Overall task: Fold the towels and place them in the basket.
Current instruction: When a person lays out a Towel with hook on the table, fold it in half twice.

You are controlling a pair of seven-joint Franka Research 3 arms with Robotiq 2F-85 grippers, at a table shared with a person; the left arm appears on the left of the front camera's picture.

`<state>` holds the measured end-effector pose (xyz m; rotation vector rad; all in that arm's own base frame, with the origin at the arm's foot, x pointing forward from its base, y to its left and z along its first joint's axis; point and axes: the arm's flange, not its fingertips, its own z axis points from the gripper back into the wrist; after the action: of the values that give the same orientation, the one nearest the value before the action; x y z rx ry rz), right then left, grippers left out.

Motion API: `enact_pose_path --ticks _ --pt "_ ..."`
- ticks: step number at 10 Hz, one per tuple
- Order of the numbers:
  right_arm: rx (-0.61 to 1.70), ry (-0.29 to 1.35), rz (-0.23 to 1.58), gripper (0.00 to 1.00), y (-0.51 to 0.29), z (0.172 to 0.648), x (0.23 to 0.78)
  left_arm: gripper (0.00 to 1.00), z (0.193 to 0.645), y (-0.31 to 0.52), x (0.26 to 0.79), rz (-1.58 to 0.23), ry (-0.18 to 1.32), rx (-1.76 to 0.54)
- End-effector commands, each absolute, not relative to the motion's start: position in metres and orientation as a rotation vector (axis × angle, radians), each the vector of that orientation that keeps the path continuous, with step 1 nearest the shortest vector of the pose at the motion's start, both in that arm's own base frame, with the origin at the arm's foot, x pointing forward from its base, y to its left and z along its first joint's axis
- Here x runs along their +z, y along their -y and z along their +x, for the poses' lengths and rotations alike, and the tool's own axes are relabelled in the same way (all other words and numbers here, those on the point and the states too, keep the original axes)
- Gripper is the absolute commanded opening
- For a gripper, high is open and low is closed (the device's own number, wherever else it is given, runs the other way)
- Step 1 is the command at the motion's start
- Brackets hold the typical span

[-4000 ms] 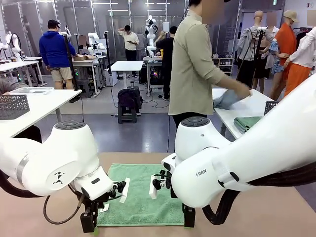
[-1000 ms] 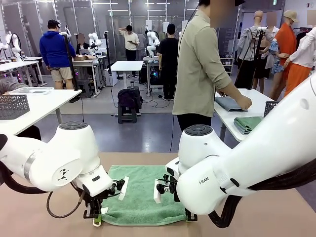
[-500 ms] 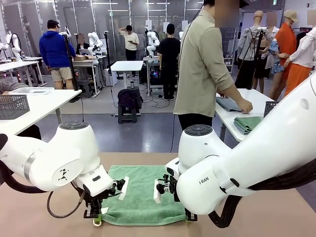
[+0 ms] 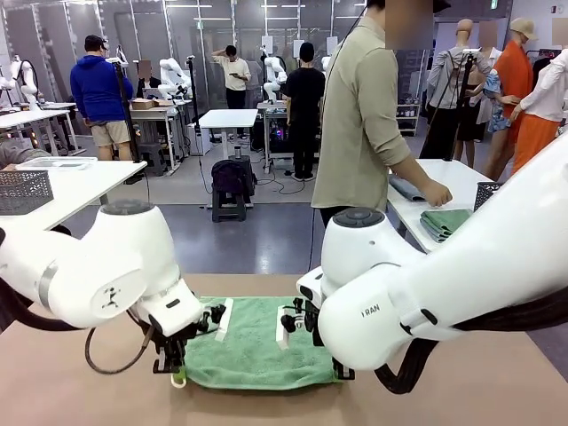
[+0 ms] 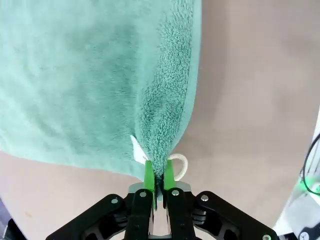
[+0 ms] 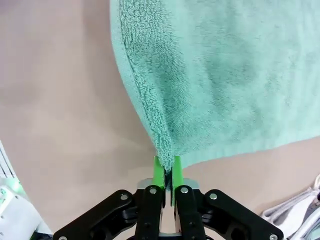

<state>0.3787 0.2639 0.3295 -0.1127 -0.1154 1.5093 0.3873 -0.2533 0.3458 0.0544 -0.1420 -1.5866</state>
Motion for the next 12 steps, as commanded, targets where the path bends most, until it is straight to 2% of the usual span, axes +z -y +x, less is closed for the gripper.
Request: enact_pose_path --ticks 1,6,12 --pt "1.540 0.110 -0.149 0.07 -0.261 0.384 0.351 0.08 0.394 0.252 0.374 0.106 0.131 -1.607" --pt "1.552 0.136 -0.169 0.07 -0.263 0.404 0.375 0.08 0.416 0.253 0.396 0.099 0.143 -1.602" --pt "1.568 0.125 -0.179 0.07 -0.265 0.455 0.410 0.08 0.477 0.255 0.433 0.100 0.121 -1.588"
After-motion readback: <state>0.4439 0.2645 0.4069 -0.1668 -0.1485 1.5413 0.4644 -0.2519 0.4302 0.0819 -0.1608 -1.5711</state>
